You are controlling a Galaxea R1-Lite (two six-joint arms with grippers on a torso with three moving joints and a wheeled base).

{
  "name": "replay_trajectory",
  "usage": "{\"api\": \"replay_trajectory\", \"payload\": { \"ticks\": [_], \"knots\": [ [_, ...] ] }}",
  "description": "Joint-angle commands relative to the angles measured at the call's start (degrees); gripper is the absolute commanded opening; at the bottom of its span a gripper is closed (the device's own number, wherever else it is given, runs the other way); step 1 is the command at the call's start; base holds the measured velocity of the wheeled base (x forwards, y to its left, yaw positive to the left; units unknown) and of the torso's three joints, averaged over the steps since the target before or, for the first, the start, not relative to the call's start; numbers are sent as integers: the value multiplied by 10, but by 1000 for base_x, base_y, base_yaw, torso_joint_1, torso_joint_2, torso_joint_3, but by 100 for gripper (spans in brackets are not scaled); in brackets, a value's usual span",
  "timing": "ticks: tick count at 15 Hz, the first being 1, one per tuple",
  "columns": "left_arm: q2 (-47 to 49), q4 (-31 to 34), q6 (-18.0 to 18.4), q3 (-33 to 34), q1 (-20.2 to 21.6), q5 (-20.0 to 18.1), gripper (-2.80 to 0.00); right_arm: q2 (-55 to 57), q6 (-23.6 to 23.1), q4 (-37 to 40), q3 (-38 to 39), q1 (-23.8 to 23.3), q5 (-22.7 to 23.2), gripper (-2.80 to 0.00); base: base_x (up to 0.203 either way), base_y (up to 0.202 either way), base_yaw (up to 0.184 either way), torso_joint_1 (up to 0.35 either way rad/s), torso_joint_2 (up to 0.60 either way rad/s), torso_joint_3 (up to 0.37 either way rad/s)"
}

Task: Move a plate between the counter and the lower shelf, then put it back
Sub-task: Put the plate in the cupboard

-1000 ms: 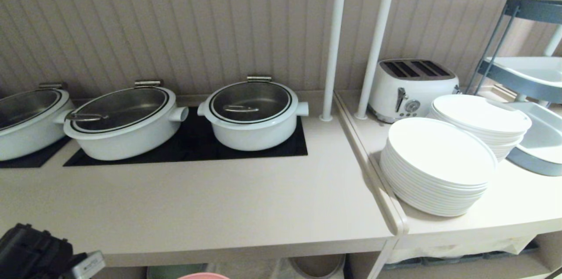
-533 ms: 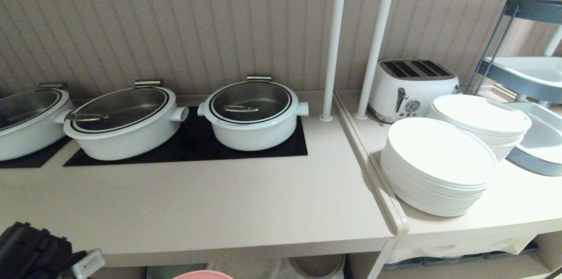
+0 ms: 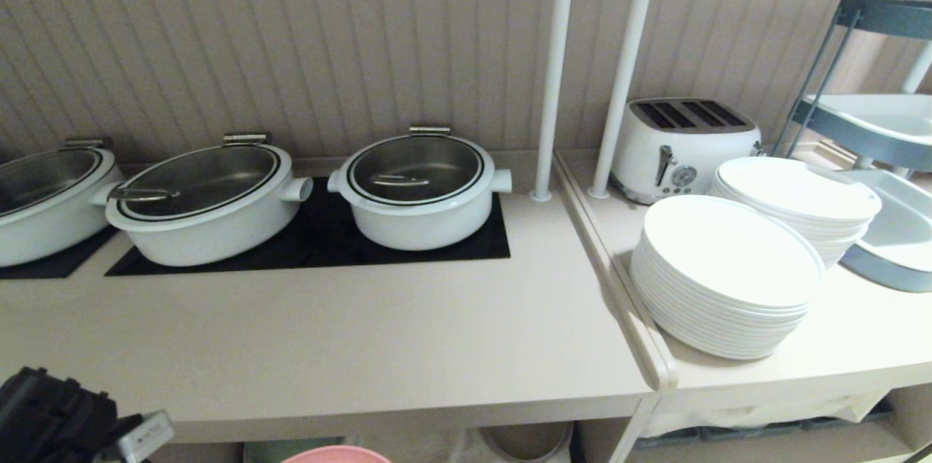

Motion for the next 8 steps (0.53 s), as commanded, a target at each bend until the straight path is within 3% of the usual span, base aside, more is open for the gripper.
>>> {"api": "replay_trajectory", "payload": {
  "ticks": [1, 8],
  "knots": [
    [0, 2, -2, -1, 0, 0, -280, 1, 1, 0, 0, 0, 0, -280, 0, 0, 0, 0, 0, 0],
    [0, 2, -2, 0, 0, 0, -280, 1, 1, 0, 0, 0, 0, -280, 0, 0, 0, 0, 0, 0]
  ]
}}
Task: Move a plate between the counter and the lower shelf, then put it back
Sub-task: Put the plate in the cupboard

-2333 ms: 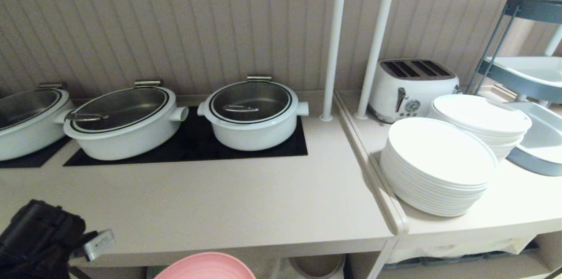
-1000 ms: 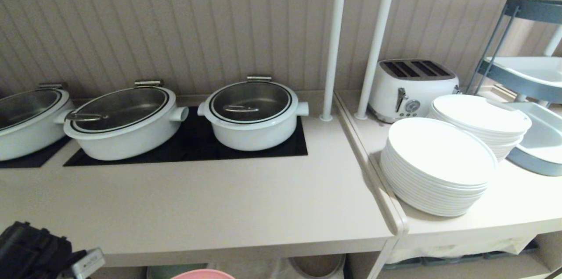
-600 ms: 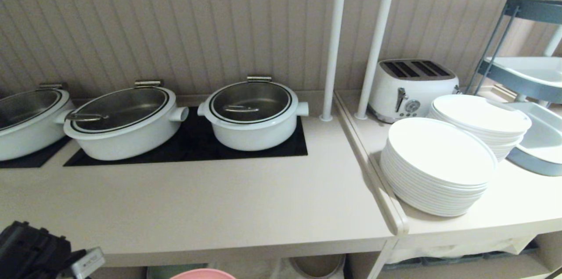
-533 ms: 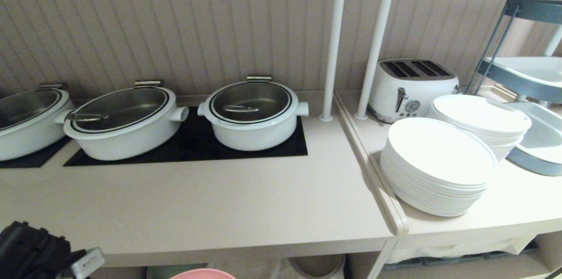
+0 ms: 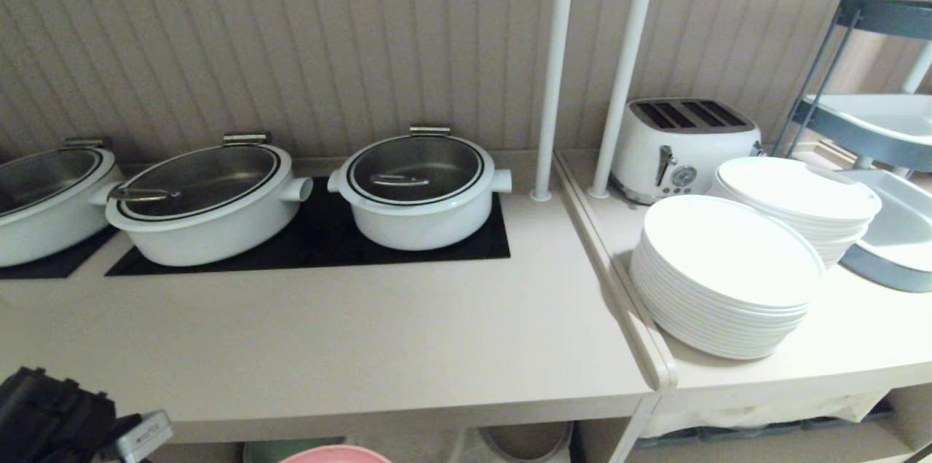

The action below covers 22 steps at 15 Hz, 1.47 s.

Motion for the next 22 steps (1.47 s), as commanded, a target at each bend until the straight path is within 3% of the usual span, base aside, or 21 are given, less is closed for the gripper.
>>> {"api": "replay_trajectory", "payload": {
  "ticks": [1, 22],
  "knots": [
    [2, 2, -1, -1, -1, -4, -280, 1, 1, 0, 0, 0, 0, -280, 0, 0, 0, 0, 0, 0],
    [6, 0, -2, -1, 0, -6, -280, 1, 1, 0, 0, 0, 0, -280, 0, 0, 0, -70, 152, 80]
  ]
}}
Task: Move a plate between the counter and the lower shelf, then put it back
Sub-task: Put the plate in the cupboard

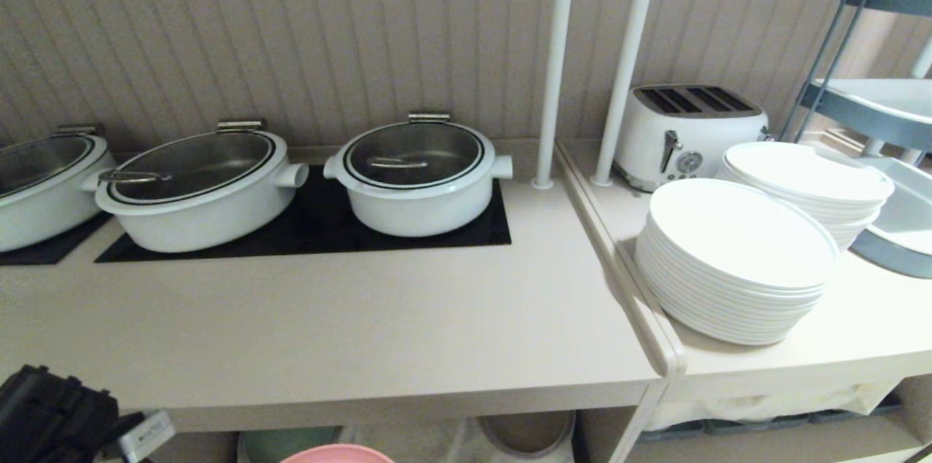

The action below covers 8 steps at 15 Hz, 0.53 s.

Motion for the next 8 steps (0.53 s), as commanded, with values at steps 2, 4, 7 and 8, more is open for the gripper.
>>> {"api": "replay_trajectory", "payload": {
  "ticks": [2, 4, 7, 8],
  "knots": [
    [2, 2, -1, 1, 0, -1, -280, 1, 0, 0, 0, 0, 0, -280, 0, 0, 0, -131, 277, 148],
    [2, 2, -2, 1, 0, -1, -280, 1, 0, 0, 0, 0, 0, -280, 0, 0, 0, -148, 301, 153],
    [1, 2, -2, 1, 0, -1, -280, 1, 0, 0, 0, 0, 0, -280, 0, 0, 0, -141, 305, 156],
    [1, 2, -2, 1, 0, -1, -280, 1, 1, 0, 0, 0, 0, -280, 0, 0, 0, -154, 317, 170]
  ]
}}
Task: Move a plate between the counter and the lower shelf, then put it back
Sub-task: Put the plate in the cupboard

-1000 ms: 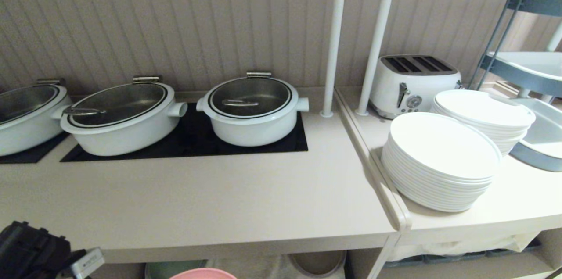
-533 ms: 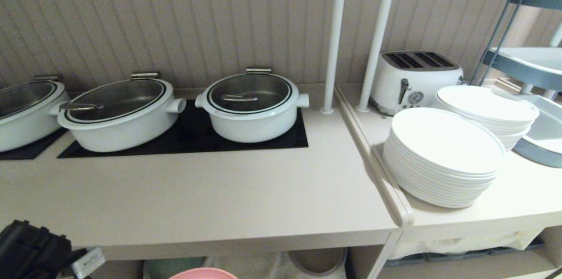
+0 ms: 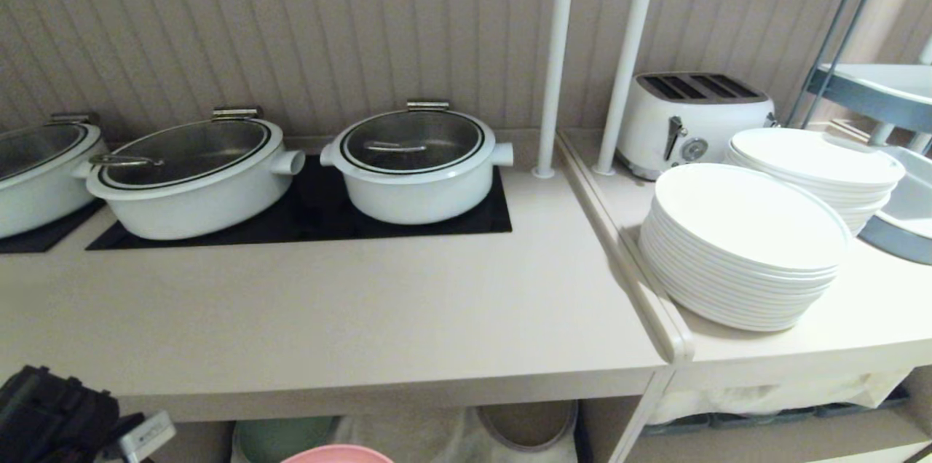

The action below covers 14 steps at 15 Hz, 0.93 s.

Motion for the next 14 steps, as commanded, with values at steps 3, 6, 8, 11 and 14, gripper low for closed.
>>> {"api": "replay_trajectory", "payload": {
  "ticks": [3, 6, 8, 11, 14],
  "knots": [
    [1, 2, -1, -1, 0, -1, -280, 1, 3, 0, 0, 0, 0, -280, 0, 0, 0, -143, 312, 161],
    [1, 2, -1, -1, 0, -1, -280, 1, 3, 0, 0, 0, 0, -280, 0, 0, 0, -149, 320, 167],
    [1, 2, -2, -1, -1, -1, -280, 1, 3, 0, 0, 0, 0, -280, 0, 0, 0, -154, 332, 171],
    [1, 2, -2, -1, -1, -2, -280, 1, 3, 0, 0, 0, 0, -280, 0, 0, 0, -160, 340, 180],
    [1, 2, -2, 2, -1, -2, -280, 1, 3, 0, 0, 0, 0, -280, 0, 0, 0, -161, 358, 191]
  ]
}}
